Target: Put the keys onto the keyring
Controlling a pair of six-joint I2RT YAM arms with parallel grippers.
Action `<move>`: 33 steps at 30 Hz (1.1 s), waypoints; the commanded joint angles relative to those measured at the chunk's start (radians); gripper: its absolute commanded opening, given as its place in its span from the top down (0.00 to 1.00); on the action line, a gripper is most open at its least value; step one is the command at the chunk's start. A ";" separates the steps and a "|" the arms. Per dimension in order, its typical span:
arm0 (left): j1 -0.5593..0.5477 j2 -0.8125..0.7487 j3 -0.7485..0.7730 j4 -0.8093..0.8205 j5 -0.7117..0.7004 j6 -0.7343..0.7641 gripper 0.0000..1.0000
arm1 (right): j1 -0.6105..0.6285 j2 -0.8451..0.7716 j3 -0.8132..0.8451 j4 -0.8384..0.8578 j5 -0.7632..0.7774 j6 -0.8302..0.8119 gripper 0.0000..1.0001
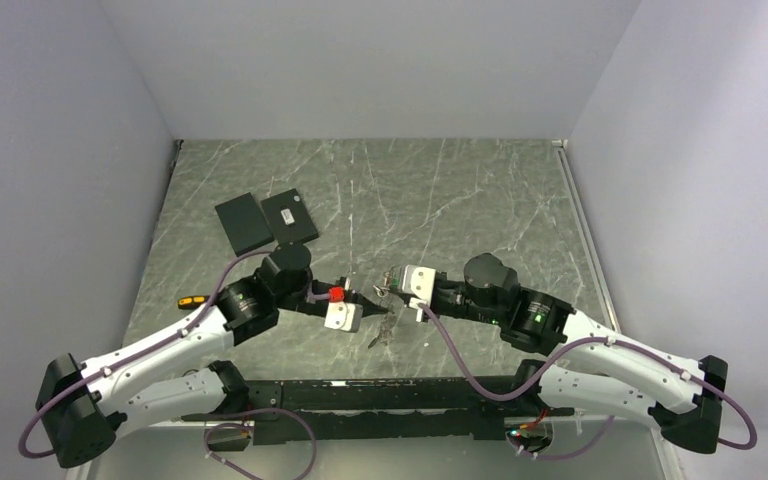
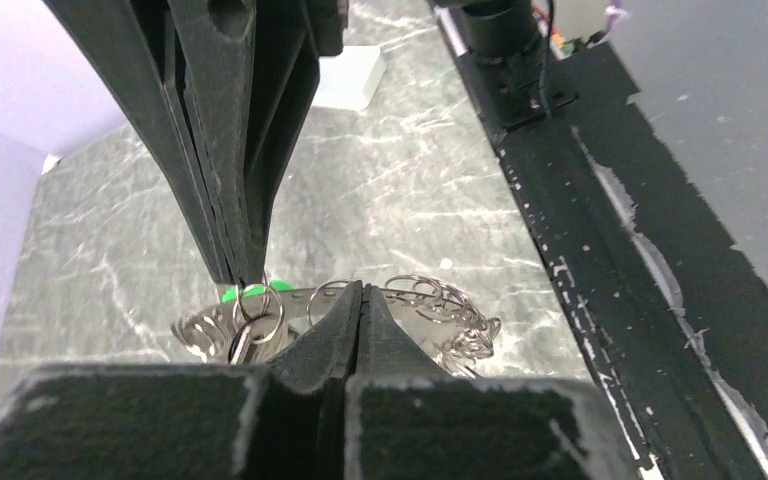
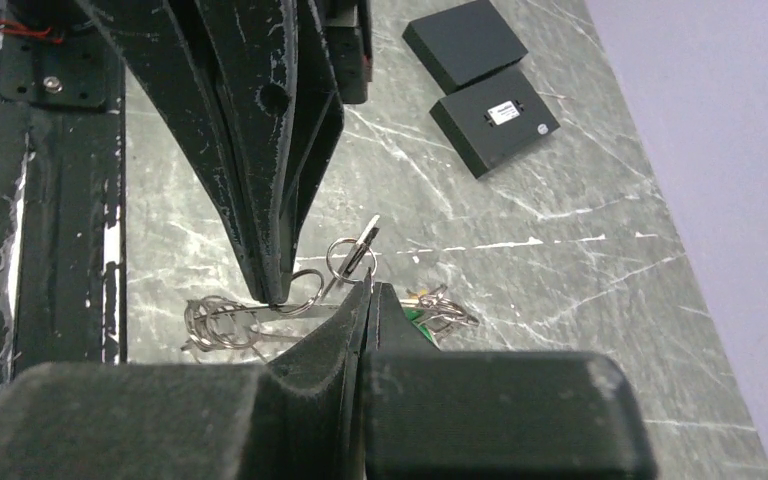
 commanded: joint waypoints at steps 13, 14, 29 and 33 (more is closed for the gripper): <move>-0.008 -0.136 0.027 -0.099 -0.167 -0.031 0.65 | -0.006 -0.001 -0.001 0.114 0.001 -0.022 1.00; -0.009 -0.141 0.036 -0.126 -0.172 -0.026 0.63 | -0.006 0.002 0.001 0.109 0.000 -0.026 1.00; -0.010 -0.134 0.017 -0.040 -0.336 -0.083 0.57 | -0.007 0.010 0.014 0.084 -0.038 -0.043 1.00; -0.009 -0.094 0.000 0.042 -0.335 -0.113 0.58 | -0.007 0.006 0.013 0.075 -0.062 -0.041 1.00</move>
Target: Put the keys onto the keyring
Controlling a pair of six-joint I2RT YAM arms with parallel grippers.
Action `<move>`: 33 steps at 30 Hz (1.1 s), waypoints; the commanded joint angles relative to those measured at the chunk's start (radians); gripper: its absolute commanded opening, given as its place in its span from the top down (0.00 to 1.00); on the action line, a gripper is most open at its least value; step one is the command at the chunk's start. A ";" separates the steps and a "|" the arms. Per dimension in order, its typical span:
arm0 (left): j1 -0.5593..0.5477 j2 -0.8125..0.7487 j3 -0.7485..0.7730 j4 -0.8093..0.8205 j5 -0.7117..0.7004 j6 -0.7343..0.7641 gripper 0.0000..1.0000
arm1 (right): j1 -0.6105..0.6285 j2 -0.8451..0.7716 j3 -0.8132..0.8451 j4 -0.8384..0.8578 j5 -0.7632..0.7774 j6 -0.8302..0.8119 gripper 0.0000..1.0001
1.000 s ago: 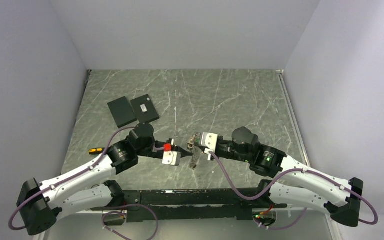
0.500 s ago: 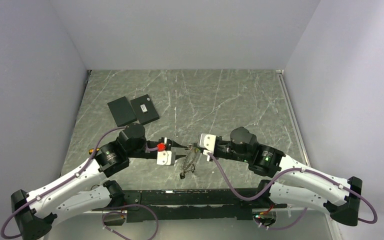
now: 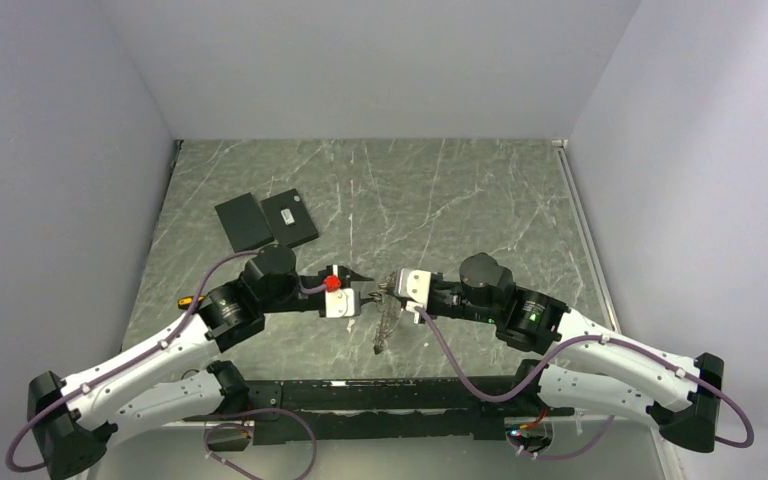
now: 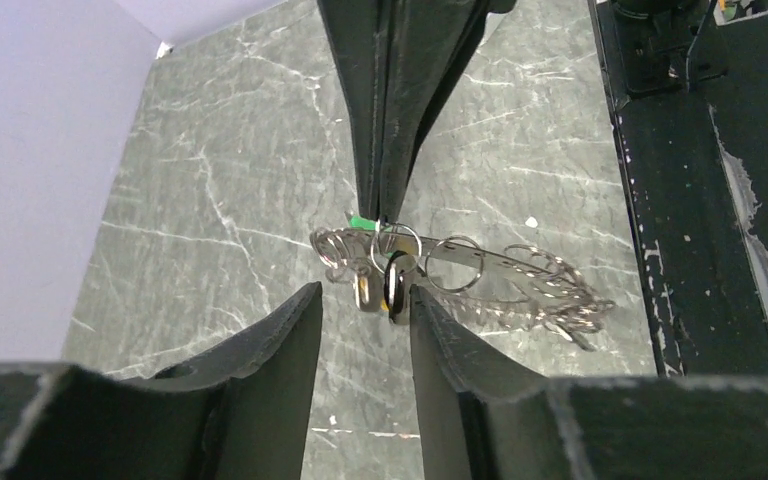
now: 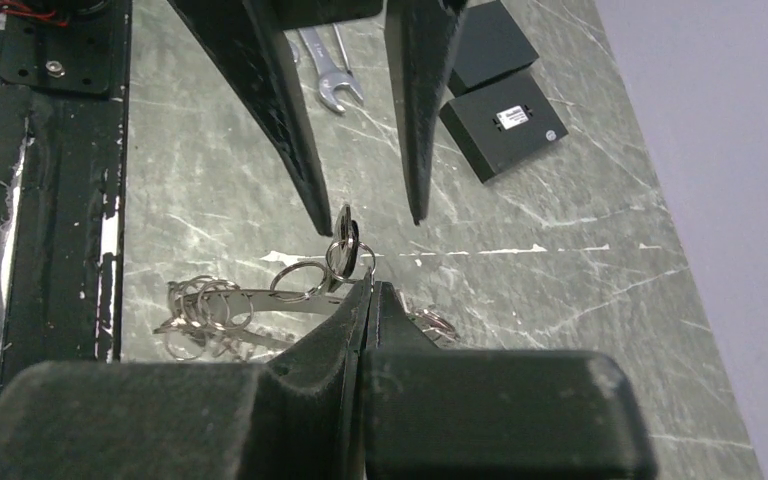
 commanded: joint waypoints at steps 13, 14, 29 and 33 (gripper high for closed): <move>-0.003 0.086 -0.015 0.145 0.104 -0.089 0.78 | -0.001 -0.021 0.023 0.046 -0.015 -0.017 1.00; -0.004 0.079 -0.018 0.145 0.104 -0.090 0.70 | -0.001 -0.020 0.023 0.045 -0.012 -0.018 1.00; -0.003 0.094 0.016 0.030 0.162 0.009 0.16 | -0.001 -0.020 0.038 0.033 -0.022 -0.025 1.00; -0.004 0.094 0.014 0.057 0.179 -0.006 0.26 | -0.001 -0.024 0.036 0.025 -0.023 -0.030 1.00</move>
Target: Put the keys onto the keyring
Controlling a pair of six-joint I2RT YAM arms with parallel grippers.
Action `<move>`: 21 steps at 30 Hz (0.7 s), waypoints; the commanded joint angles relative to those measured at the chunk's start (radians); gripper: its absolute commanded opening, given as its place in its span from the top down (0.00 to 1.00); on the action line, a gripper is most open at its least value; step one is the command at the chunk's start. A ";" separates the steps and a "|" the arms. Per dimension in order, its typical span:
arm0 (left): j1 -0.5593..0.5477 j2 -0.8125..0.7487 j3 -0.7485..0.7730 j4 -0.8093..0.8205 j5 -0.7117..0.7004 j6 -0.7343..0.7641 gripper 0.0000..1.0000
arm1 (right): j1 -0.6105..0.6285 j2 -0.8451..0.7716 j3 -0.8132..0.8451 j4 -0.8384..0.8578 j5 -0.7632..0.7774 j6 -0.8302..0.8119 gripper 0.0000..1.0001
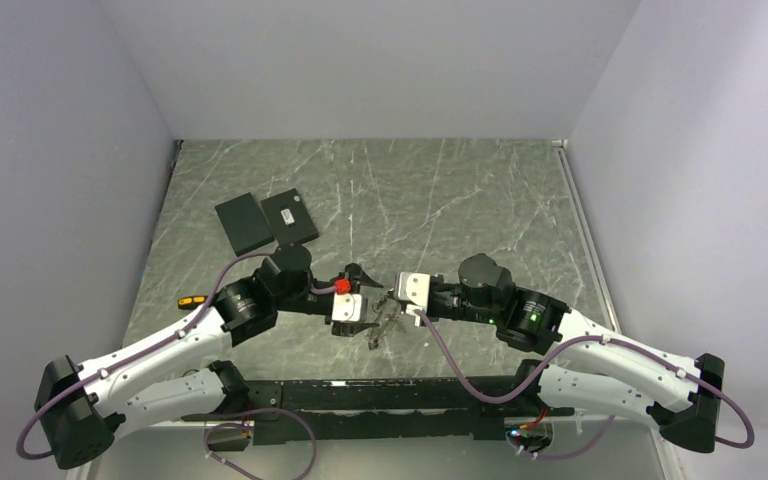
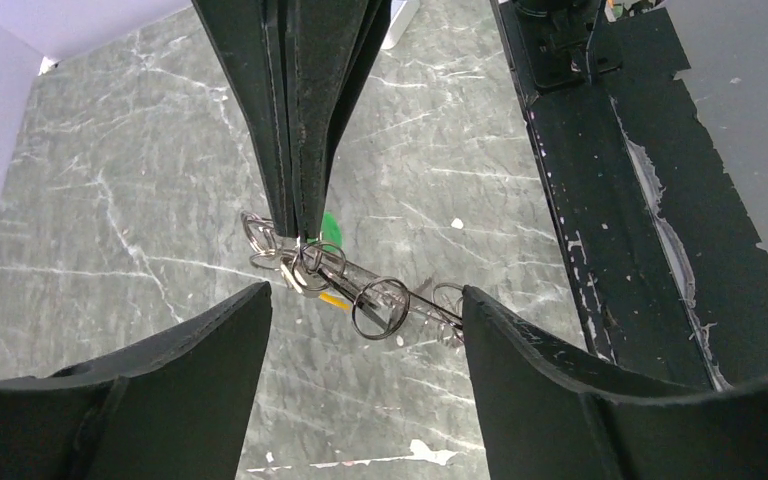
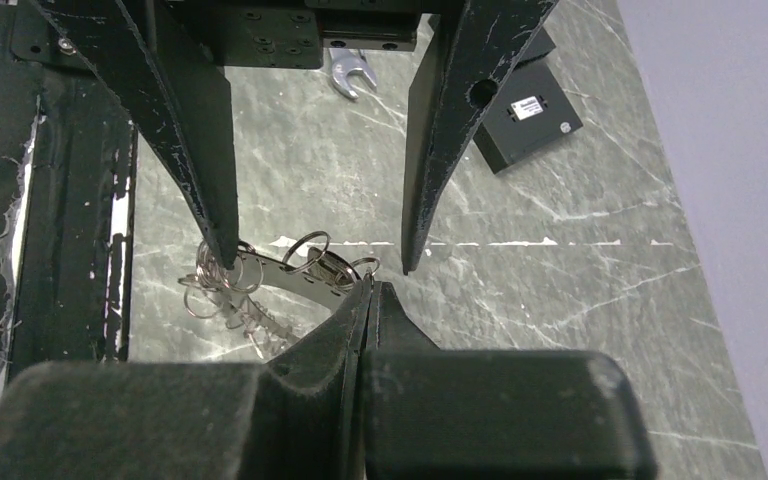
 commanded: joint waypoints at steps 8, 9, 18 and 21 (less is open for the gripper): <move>-0.003 -0.094 0.052 0.035 -0.020 -0.087 0.18 | 0.000 -0.040 0.011 0.077 -0.003 -0.034 1.00; -0.002 -0.100 0.060 0.021 -0.029 -0.092 0.18 | 0.000 -0.045 0.008 0.082 -0.011 -0.038 1.00; 0.000 -0.035 0.116 -0.007 -0.151 -0.188 0.45 | 0.000 -0.066 0.001 0.097 -0.059 -0.064 1.00; 0.001 -0.008 0.116 0.006 -0.149 -0.207 0.49 | 0.000 -0.069 0.000 0.103 -0.061 -0.066 1.00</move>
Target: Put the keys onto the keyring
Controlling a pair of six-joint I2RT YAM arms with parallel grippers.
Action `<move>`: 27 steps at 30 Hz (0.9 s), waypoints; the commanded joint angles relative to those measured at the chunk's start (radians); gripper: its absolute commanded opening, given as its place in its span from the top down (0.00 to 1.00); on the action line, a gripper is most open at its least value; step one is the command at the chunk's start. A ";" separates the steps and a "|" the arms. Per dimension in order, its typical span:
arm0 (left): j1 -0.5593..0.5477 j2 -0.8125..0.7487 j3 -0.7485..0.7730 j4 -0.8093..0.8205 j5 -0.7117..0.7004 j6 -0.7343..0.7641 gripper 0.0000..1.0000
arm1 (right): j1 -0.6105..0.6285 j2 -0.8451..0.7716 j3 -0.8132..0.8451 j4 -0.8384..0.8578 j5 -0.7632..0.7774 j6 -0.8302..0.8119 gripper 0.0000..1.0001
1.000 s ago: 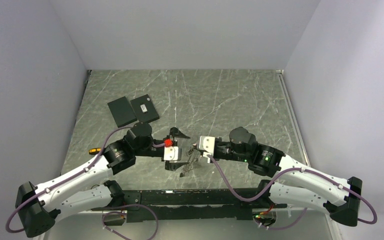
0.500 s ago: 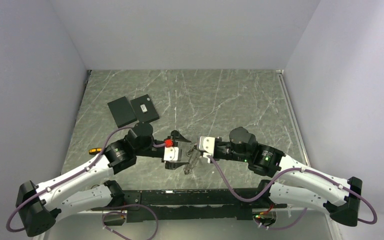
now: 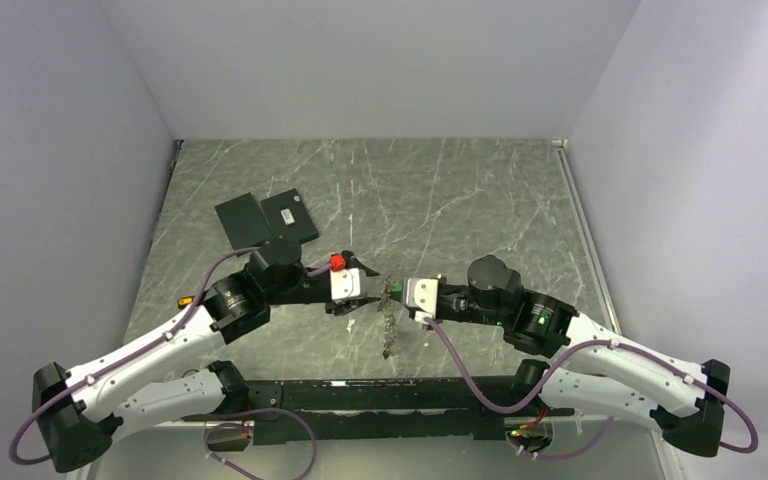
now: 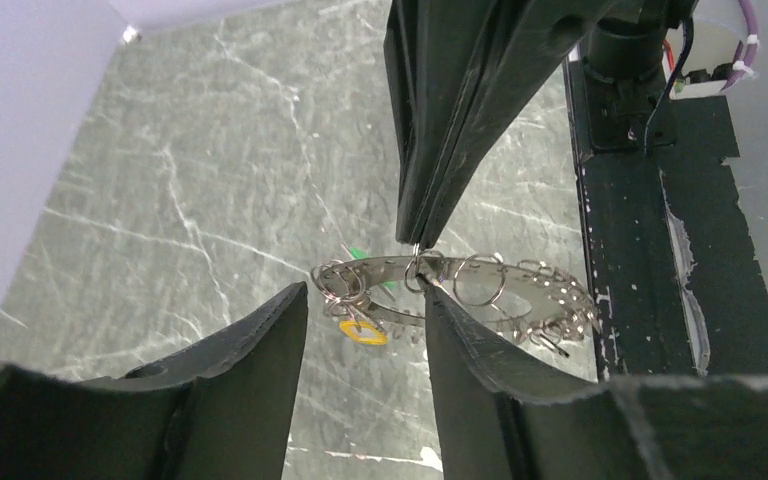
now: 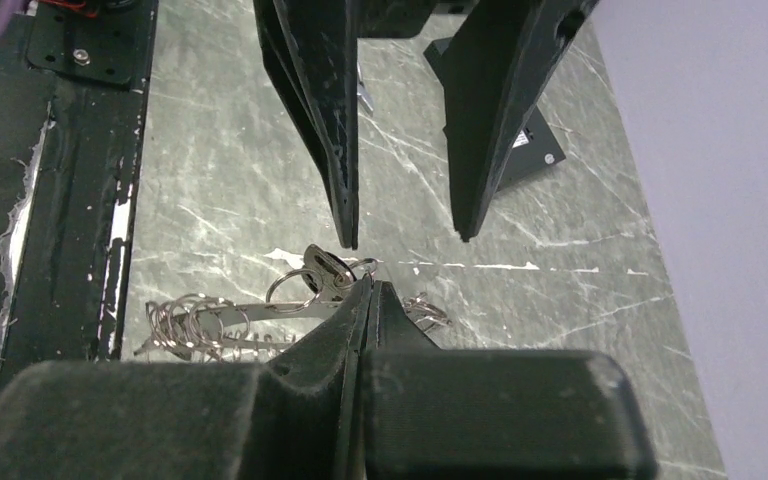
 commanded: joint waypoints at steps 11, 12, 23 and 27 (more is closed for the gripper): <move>0.001 0.044 0.014 0.052 0.039 -0.112 0.48 | 0.000 -0.010 0.012 0.096 0.024 -0.021 1.00; 0.001 0.046 0.014 0.051 0.041 -0.115 0.49 | 0.000 -0.007 0.013 0.094 0.029 -0.022 1.00; 0.000 0.093 -0.014 0.109 0.046 -0.179 0.54 | 0.000 -0.003 0.021 0.095 0.072 -0.018 1.00; 0.001 0.108 -0.015 0.110 0.053 -0.180 0.58 | 0.000 -0.001 0.024 0.097 0.083 -0.019 1.00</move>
